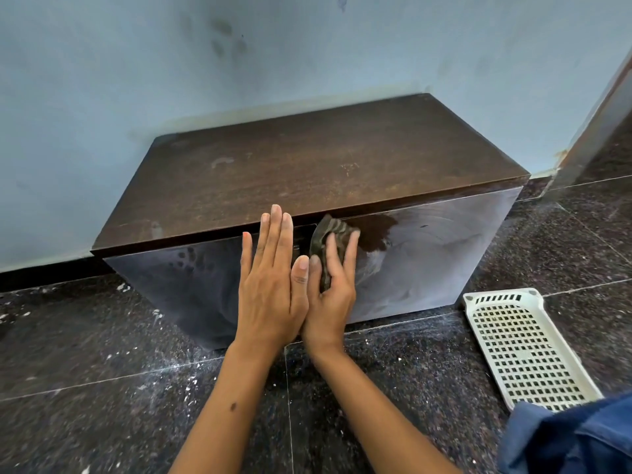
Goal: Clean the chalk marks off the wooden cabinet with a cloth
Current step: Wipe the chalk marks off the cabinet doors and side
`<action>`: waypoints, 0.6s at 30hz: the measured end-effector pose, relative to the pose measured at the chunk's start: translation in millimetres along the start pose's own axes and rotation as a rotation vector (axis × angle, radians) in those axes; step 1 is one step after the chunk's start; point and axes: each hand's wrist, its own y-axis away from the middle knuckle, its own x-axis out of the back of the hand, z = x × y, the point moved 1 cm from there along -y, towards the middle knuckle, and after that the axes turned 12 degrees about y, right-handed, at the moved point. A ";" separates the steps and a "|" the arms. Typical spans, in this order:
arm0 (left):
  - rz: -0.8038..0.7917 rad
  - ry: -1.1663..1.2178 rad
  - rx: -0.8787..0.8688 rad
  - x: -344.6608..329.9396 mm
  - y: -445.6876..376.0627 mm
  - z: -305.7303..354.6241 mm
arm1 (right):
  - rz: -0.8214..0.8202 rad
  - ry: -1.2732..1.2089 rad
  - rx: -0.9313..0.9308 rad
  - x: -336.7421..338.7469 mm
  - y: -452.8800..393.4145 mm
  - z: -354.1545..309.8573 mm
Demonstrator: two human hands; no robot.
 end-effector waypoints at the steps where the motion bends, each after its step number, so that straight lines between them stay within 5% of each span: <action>1: 0.005 -0.003 -0.001 1.1 -1.4 0.1 | 0.028 0.002 0.019 0.4 -4.7 -2.5; 10: -0.009 -0.004 -0.003 0.9 1.4 1.6 | -0.090 0.011 -0.042 -8.1 2.9 10.4; 14: 0.006 -0.003 -0.008 3.1 -1.0 2.1 | 0.020 -0.123 -0.168 -1.2 -10.8 -5.7; 18: -0.012 -0.031 -0.008 3.4 -1.2 1.6 | 0.029 0.008 -0.043 -1.1 -14.8 -3.0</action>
